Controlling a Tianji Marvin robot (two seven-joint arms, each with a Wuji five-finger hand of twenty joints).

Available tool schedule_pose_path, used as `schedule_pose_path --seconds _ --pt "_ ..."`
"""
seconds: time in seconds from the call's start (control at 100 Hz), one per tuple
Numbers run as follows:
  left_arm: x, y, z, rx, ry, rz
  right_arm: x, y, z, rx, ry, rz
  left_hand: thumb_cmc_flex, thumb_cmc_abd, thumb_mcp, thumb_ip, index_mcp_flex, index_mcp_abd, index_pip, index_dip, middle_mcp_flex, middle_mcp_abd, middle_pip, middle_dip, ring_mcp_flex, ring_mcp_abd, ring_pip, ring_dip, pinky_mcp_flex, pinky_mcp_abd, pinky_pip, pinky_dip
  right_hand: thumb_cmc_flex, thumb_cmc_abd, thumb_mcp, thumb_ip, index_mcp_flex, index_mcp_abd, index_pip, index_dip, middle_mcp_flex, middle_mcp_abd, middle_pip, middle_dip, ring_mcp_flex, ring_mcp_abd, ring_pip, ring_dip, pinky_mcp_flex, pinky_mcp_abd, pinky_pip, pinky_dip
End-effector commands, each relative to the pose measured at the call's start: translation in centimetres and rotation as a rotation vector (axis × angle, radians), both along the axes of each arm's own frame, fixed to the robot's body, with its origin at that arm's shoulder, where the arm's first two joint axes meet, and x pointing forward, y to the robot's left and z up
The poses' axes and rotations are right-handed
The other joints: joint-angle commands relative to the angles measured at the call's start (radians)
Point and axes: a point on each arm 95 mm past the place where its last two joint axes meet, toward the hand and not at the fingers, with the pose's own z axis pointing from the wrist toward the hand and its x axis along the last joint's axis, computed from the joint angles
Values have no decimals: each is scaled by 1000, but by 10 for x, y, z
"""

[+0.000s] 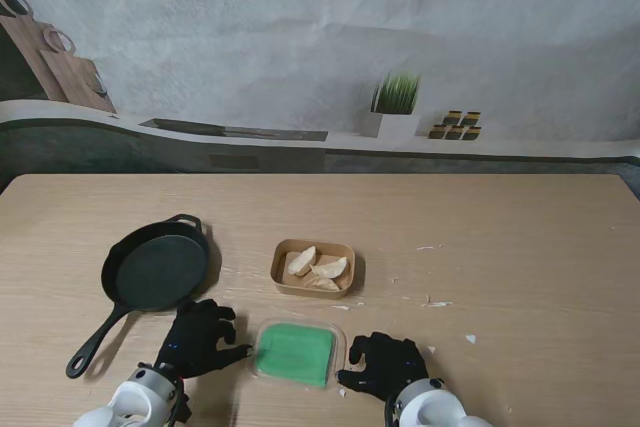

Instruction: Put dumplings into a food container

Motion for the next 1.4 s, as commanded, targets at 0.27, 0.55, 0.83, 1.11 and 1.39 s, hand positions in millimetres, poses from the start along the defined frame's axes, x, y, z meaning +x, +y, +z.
schedule_pose_path --seconds 0.27,0.55,0.83,1.11,1.39 --pt "-1 -5 -12 -4 65 1 5 13 -7 -30 80 -29 12 12 45 29 34 3 -47 -24 -30 18 16 10 -40 -15 10 12 -23 2 -62 44 -50 41 -10 -18 -13 43 0 -13 -66 19 37 5 -50 -4 19 14 -39 -49 23 -16" --pt "1 -7 -14 -4 84 4 11 20 -11 -47 116 -49 10 11 55 27 22 5 -69 -38 -41 19 10 5 -46 -16 7 10 -24 2 -79 62 -49 43 -8 -16 -14 55 -3 -19 -82 10 43 4 -67 -11 19 14 -51 -61 19 -14" --pt "-1 -18 -12 -68 120 2 11 24 -12 -43 127 -53 18 9 64 27 49 13 -58 -36 -37 20 15 6 -43 -16 8 12 -24 1 -92 78 -46 42 -1 -16 -16 53 -6 -24 -92 6 46 3 -73 -15 21 14 -55 -66 16 -11" --pt "-2 -25 -13 -127 156 19 10 26 -12 -59 132 -64 19 3 77 26 71 29 -42 -29 -34 24 19 9 -46 -15 9 14 -32 -1 -114 89 -37 37 4 -15 -16 54 -3 -24 -97 7 48 1 -74 -17 24 14 -56 -68 14 -8" --pt "-2 -24 -18 -118 188 25 12 31 -15 -84 139 -93 15 -1 91 22 82 36 -52 -27 -42 23 15 5 -51 -16 4 14 9 3 -253 176 -19 26 20 -12 -1 72 -3 -26 -203 -23 -8 -25 -158 -61 -35 -13 -91 -106 -10 -7"
